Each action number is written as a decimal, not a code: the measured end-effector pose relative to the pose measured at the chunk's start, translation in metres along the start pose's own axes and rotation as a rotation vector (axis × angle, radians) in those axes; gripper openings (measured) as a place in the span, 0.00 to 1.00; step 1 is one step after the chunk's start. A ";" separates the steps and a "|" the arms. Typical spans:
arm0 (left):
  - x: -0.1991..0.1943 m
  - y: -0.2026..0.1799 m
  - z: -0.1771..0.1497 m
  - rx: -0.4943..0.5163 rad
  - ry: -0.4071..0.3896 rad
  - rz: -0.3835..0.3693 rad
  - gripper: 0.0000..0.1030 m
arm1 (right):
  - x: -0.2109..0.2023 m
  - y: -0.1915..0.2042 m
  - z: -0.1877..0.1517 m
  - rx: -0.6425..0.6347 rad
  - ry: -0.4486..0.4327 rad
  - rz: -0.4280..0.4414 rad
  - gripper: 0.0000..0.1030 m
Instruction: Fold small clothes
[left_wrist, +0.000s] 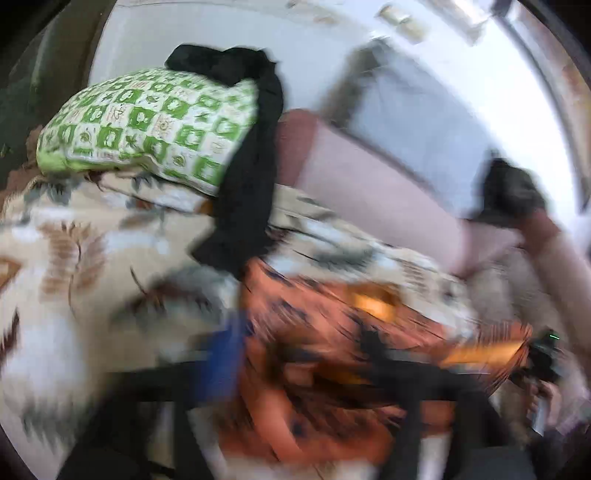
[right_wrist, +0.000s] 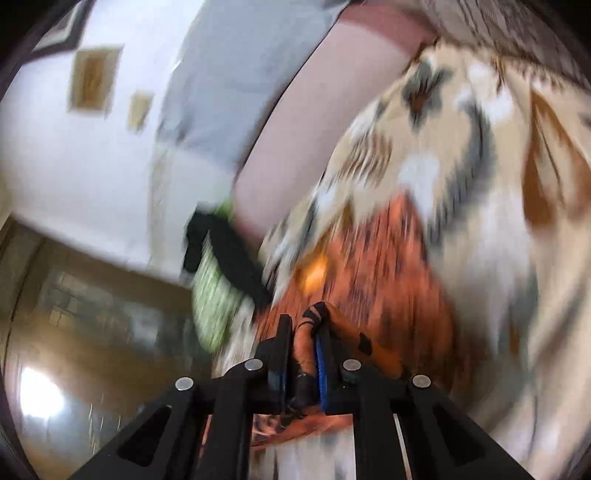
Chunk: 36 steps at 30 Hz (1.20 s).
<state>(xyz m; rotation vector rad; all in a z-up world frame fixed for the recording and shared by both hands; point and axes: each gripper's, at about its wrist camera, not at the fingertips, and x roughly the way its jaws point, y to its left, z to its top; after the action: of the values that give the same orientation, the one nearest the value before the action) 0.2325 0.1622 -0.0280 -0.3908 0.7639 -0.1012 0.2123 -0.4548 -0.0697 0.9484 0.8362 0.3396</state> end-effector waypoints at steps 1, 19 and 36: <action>0.021 0.003 0.007 -0.013 0.001 0.076 0.87 | 0.024 -0.009 0.015 0.002 0.019 -0.092 0.72; 0.085 0.003 -0.083 0.096 0.321 0.051 0.17 | 0.104 -0.039 -0.052 -0.280 0.334 -0.350 0.51; -0.059 -0.019 -0.208 0.138 0.341 0.048 0.47 | -0.051 -0.019 -0.186 -0.325 0.330 -0.315 0.57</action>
<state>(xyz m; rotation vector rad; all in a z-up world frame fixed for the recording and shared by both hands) 0.0476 0.0938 -0.1179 -0.2254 1.0953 -0.1773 0.0369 -0.3884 -0.1188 0.4521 1.1734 0.3495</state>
